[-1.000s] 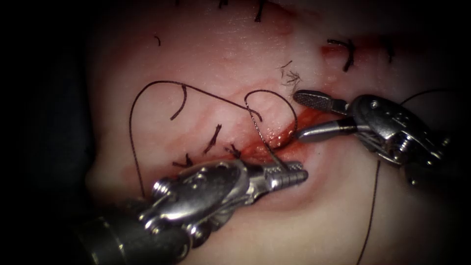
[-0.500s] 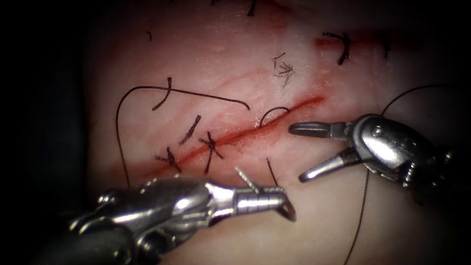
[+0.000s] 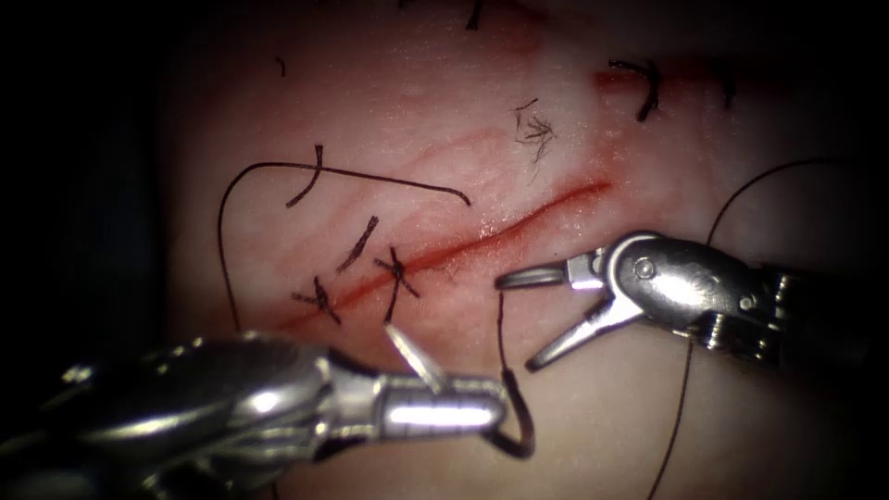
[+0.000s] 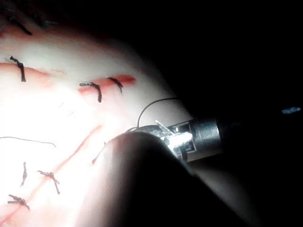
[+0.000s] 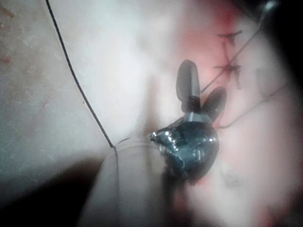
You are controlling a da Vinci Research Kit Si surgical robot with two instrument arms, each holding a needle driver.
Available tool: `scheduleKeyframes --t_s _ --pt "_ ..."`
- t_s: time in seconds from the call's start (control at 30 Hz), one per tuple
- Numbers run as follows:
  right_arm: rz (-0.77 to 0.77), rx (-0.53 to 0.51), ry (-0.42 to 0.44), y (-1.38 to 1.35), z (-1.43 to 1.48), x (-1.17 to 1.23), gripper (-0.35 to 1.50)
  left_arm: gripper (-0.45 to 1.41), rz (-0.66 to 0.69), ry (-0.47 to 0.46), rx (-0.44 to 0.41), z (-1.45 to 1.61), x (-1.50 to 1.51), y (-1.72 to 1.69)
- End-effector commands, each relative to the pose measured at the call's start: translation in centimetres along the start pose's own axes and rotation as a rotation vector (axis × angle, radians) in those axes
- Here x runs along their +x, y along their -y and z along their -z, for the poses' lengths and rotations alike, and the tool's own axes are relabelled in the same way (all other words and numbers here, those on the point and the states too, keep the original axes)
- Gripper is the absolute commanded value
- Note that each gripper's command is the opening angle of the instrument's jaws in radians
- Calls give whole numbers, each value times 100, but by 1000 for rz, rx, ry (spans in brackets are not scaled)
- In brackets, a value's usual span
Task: Wound Closure
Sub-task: Rotate the needle through the skin with the left gripper.
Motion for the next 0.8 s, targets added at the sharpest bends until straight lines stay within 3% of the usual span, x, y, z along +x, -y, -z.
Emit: scheduleKeyframes --t_s 0.03,0.17,0.47,0.6,0.8 --pt "11 -3 55 -6 -13 -11 60 -35 -16 1 -7 -8 7 -3" --pt "13 -45 145 -3 -18 -30 58 -35 -76 16 -30 -18 14 -28" --pt "-117 -90 218 -2 -12 -54 46 -35 -308 42 -62 -25 32 -82" --pt "-156 -109 206 -6 -15 -54 26 -35 -371 58 -80 -19 40 -111" --pt "-228 -161 164 -13 -23 -42 16 -35 -442 102 -72 -9 41 -126"
